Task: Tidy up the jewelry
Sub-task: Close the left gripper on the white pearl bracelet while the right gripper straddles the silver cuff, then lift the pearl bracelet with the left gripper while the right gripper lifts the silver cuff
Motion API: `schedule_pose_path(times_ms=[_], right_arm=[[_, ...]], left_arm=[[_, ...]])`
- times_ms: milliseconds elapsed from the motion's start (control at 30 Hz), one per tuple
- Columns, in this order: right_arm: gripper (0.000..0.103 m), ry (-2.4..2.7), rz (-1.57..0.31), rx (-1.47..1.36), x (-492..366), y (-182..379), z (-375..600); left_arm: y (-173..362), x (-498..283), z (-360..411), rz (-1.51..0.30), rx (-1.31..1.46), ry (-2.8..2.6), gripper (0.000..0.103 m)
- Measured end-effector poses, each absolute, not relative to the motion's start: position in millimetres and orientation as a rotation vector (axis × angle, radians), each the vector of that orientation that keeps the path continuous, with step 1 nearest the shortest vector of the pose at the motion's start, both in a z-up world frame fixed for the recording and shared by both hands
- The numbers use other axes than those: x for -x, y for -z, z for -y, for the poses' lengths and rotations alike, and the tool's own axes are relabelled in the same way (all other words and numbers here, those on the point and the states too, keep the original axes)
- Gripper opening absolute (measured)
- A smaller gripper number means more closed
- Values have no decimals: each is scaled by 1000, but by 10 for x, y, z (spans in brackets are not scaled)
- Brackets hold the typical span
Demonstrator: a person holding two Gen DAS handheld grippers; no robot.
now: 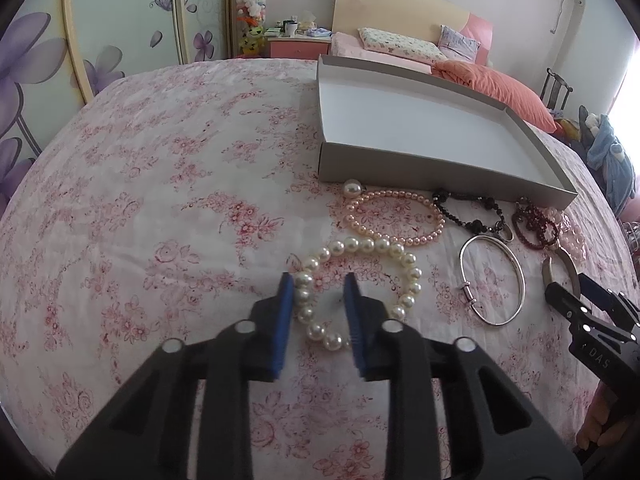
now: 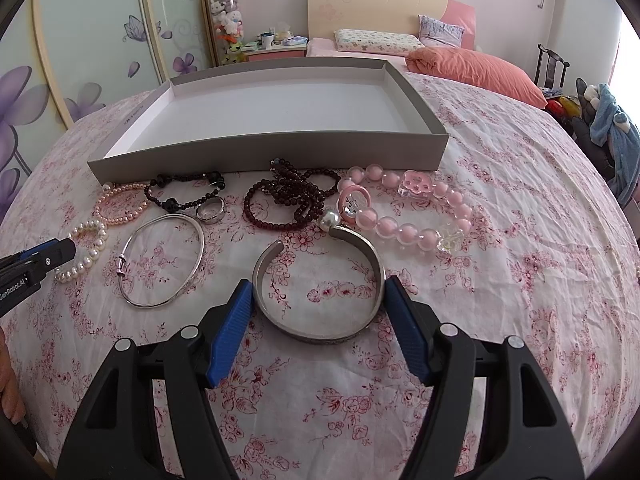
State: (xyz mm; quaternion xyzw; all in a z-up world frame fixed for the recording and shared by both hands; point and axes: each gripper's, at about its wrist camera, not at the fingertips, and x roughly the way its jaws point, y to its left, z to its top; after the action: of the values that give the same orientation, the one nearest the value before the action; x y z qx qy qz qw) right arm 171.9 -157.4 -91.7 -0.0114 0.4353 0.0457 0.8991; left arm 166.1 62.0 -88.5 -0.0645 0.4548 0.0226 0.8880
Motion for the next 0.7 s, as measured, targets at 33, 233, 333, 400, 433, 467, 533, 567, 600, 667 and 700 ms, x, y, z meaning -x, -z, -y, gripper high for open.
schedule_pose_path(times_ms=[33,233,333,400,433,467,533,567,600,667,700], right_arm=[[67,-94,-901,24,-1706,915,1563],[67,-94,-899,11,-1720,907,1630],[67,-92,-896,-9,-1697,899,1691],[67,-90,-891,-20,-1697,892,1738],[67,-88,-887,-24,-1684,881,1749],[67,-89,-882,-26,-1682,870,1762],[67,-90,-869,-29,-1658,837,1766],[67,-90,-861,-28,-1645,821,1771],[67,-91,-856,-28,-1639,814,1771],[67,-96,-840,-32,-1616,780,1776],[67,-100,-831,-35,-1601,761,1782]], left_arm=[[888,-1665,-627,-945,136,-49,17],[882,-1676,-660,-945,153,-40,10],[849,-1639,-675,-933,164,-22,10],[810,-1598,-678,-916,173,-9,10],[782,-1575,-671,-905,178,-3,10],[758,-1556,-670,-894,181,3,10],[693,-1519,-657,-868,186,19,10],[665,-1499,-651,-857,188,25,10],[629,-1476,-646,-843,190,32,10],[559,-1439,-629,-820,196,47,10],[523,-1419,-623,-806,199,55,10]])
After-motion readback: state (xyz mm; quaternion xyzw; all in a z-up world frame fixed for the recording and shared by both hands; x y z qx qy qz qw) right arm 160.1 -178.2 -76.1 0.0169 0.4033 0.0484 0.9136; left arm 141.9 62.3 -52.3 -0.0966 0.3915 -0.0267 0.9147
